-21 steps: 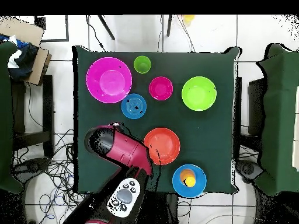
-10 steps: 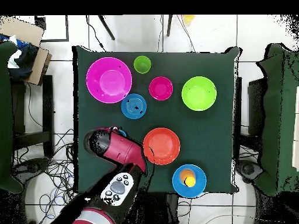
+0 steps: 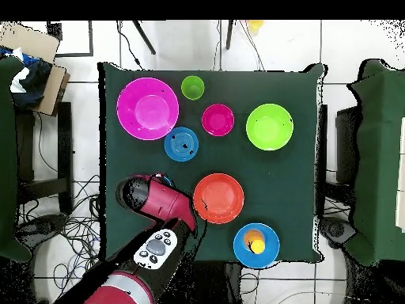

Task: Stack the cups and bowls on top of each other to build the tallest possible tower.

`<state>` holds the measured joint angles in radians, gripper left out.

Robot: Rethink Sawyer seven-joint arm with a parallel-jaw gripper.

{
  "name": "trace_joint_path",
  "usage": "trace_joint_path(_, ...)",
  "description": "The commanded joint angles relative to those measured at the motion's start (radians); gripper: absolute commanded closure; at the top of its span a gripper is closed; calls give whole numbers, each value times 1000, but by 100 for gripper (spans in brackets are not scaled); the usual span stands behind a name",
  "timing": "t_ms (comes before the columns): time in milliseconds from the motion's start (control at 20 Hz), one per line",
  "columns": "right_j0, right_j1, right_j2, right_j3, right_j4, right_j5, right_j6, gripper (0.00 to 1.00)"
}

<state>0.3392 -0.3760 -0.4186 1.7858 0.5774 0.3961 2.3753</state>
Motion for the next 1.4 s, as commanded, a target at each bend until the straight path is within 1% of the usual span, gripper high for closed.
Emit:
trace_joint_path(50, 7, 24, 67, -61, 38, -51, 216, 0)
trace_joint_path(450, 3, 11, 66, -48, 32, -46, 206, 0)
trace_joint_path(650, 3, 11, 66, -29, 26, -65, 201, 0)
trace_joint_path(1000, -26, -13, 70, 11, -4, -81, 153, 0)
trace_joint_path(1400, -29, -10, 73, 19, -14, -94, 146, 0)
